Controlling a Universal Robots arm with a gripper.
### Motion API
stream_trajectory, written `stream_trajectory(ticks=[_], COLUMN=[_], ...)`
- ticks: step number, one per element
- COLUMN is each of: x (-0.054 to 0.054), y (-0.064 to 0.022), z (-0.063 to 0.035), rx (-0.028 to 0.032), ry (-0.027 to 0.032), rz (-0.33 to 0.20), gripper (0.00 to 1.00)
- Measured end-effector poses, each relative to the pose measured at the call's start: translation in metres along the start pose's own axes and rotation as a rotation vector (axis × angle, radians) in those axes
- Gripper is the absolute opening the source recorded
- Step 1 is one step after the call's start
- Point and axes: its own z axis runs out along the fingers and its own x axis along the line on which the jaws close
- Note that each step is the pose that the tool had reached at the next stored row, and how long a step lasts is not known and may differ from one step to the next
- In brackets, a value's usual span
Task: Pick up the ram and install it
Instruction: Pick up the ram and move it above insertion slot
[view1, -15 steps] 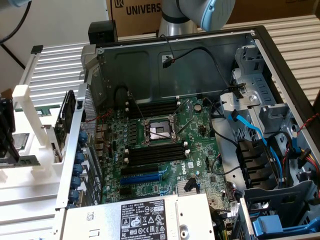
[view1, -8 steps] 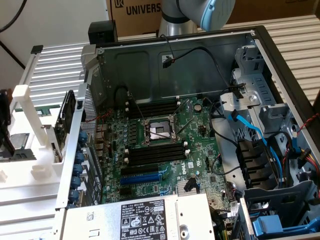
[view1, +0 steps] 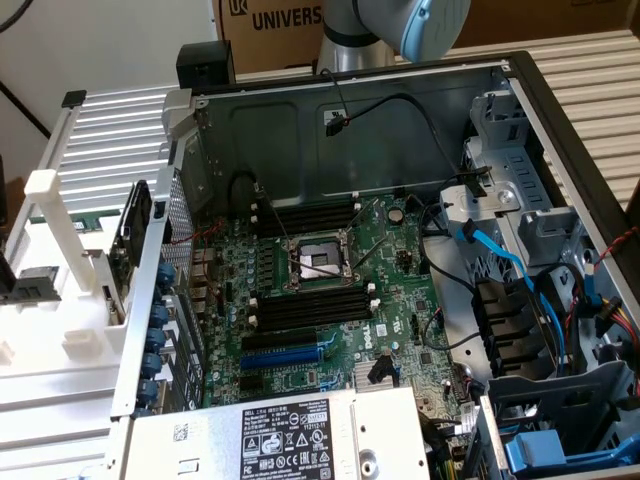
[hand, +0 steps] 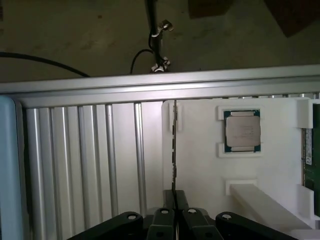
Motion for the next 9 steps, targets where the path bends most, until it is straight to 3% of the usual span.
stream_trajectory(ticks=[9], x=[0.001], y=[-0.0029], z=[-0.0312], rx=[0.0012], ry=[0.0159], rz=[0.007], gripper=[0.13])
